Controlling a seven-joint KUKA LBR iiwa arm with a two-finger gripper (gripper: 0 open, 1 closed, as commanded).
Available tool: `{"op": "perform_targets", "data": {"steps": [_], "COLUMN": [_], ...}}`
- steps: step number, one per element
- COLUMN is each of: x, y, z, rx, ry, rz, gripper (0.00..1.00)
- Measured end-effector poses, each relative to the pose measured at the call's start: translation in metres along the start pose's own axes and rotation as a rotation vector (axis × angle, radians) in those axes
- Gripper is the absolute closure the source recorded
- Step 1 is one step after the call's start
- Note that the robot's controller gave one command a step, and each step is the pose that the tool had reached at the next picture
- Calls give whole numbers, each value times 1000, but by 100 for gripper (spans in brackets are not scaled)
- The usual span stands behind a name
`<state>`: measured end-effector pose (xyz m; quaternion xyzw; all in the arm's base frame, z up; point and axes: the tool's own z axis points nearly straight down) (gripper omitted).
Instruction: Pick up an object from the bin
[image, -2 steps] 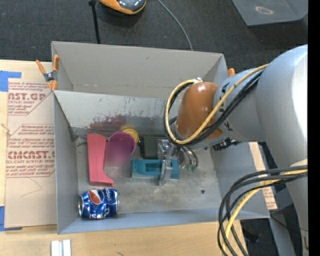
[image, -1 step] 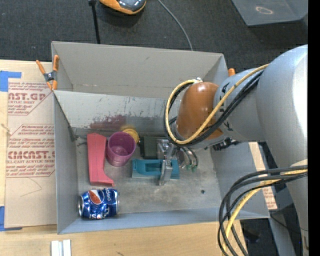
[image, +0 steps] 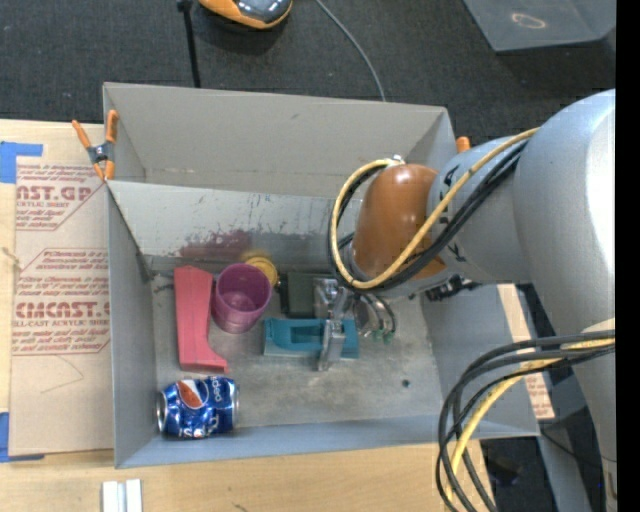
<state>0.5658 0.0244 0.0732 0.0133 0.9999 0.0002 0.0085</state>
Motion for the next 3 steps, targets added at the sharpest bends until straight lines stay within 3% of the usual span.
{"op": "perform_targets", "data": {"steps": [3], "x": [0], "y": [0], "z": [0], "rx": [0], "ry": [0], "rz": [0], "gripper": [100]}}
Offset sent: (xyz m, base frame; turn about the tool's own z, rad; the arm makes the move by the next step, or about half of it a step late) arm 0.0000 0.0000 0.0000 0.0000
